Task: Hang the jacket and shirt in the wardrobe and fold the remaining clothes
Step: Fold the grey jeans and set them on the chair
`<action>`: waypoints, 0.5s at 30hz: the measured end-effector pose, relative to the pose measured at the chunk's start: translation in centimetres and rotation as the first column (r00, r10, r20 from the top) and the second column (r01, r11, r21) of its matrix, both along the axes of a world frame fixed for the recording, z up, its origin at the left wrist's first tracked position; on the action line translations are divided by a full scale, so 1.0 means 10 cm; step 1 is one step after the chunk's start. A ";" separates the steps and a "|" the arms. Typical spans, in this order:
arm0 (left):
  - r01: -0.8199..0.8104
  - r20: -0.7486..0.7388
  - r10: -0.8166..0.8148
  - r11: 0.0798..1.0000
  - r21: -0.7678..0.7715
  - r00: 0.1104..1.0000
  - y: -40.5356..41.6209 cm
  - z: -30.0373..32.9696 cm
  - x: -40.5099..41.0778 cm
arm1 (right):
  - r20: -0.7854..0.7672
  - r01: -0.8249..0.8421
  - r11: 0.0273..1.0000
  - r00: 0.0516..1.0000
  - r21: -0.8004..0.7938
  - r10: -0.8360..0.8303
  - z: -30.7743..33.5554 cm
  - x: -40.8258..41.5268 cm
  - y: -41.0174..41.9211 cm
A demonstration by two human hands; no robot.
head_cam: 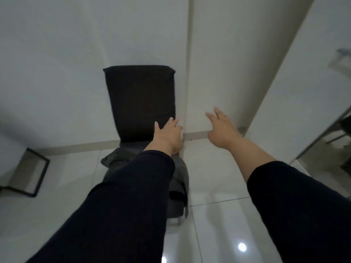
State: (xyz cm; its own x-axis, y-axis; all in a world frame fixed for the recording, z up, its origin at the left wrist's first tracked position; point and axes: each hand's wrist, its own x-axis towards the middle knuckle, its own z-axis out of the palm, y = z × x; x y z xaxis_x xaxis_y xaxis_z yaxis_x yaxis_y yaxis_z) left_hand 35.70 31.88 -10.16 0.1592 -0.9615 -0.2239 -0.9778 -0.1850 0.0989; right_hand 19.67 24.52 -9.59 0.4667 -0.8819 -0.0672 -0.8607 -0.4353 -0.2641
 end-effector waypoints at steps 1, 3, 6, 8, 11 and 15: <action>-0.034 -0.008 0.034 0.999 0.022 0.999 0.11 -0.05 0.16 | -0.005 -0.030 0.999 1.000 0.013 0.031 -0.06 0.14 0.04; -0.091 -0.021 0.092 0.995 0.047 0.996 0.32 -0.17 0.44 | -0.025 -0.079 0.996 0.996 0.035 0.080 -0.18 0.38 0.13; -0.155 -0.038 0.158 0.985 0.074 0.987 0.63 -0.34 0.83 | -0.034 -0.128 0.988 0.991 0.083 0.131 -0.33 0.72 0.26; -0.184 -0.039 0.190 0.977 0.108 0.981 0.84 -0.46 1.08 | -0.025 -0.151 0.983 0.988 0.104 0.154 -0.45 0.96 0.37; -0.219 -0.054 0.228 0.966 0.135 0.972 1.11 -0.63 1.43 | -0.017 -0.175 0.979 0.984 0.108 0.178 -0.64 1.31 0.54; -0.273 -0.111 0.290 0.951 0.144 0.951 1.37 -0.85 1.80 | -0.052 -0.212 0.959 0.973 0.186 0.226 -0.87 1.77 0.72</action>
